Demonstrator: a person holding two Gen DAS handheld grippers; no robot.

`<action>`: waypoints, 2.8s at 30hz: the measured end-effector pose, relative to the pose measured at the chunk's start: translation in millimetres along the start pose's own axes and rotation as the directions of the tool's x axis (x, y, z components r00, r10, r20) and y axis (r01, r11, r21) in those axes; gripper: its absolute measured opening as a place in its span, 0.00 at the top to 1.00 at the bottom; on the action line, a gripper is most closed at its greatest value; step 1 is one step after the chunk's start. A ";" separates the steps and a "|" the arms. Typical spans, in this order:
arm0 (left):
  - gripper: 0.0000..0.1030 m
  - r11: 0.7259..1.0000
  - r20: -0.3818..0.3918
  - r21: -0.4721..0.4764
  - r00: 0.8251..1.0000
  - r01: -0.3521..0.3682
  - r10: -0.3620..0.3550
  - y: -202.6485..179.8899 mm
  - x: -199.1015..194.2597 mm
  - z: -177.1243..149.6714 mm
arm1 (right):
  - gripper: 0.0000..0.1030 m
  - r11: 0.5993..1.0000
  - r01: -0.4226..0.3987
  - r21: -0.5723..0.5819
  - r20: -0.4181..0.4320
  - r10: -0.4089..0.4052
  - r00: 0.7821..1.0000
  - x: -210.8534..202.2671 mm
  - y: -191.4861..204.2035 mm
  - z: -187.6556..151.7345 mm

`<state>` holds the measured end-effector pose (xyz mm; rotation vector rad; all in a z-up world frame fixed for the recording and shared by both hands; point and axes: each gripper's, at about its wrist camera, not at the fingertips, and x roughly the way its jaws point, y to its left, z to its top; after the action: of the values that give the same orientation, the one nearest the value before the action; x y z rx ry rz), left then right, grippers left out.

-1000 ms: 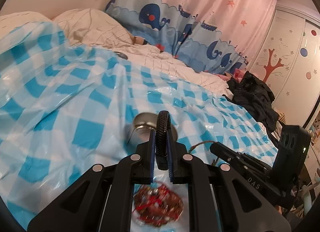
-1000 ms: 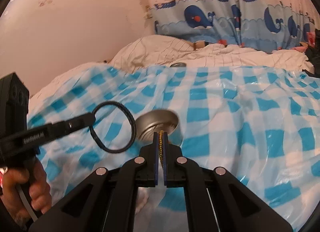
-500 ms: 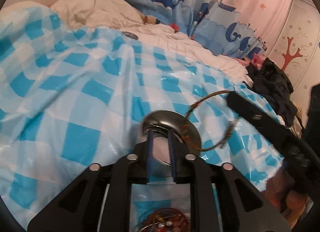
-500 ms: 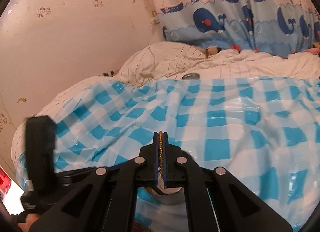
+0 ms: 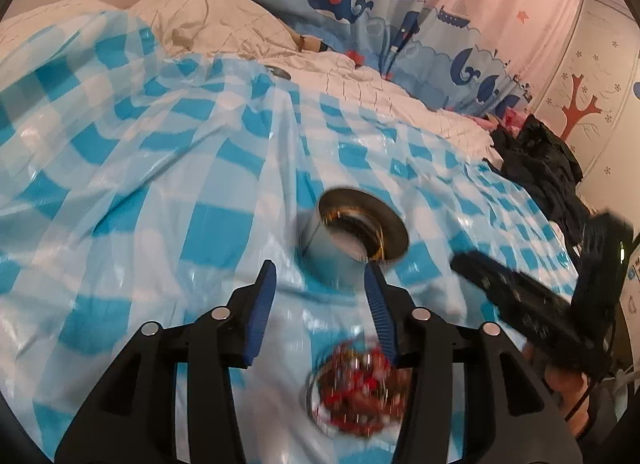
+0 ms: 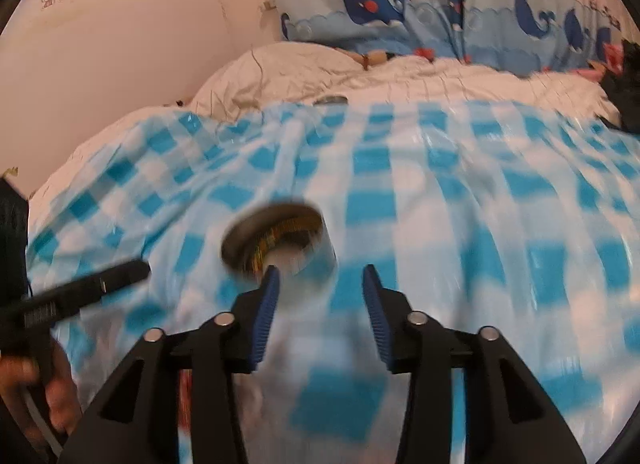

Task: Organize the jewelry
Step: 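Open the left gripper over the tin while right drops its bracelet into the tin, then lower the left gripper to the pile and grasp a red cord bracelet, then lift the red cord bracelet with left while right grasps a pearl bracelet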

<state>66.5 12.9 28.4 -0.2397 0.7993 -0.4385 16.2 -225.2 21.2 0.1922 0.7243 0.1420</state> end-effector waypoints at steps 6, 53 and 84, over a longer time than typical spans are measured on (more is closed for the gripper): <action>0.56 0.999 -0.064 0.013 0.997 0.036 -0.035 3.3 -8.7 -31.2 | 0.54 0.998 -0.030 0.058 -0.071 0.034 0.997 -16.9 0.5 -45.9; 0.99 0.976 -0.038 0.018 0.976 0.215 -0.215 -10.4 5.5 -22.5 | 0.39 0.999 -0.050 0.011 -0.103 0.051 0.993 2.1 20.1 -57.6; 0.99 0.976 0.139 -0.062 0.970 0.209 -0.198 23.8 -34.8 -2.3 | 0.52 0.949 -0.132 -0.286 -0.057 0.121 0.991 24.0 91.9 -47.8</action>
<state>50.3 50.0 40.2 -0.4205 0.6640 -0.5799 -3.7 -125.1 -8.7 -0.0445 0.7208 0.3729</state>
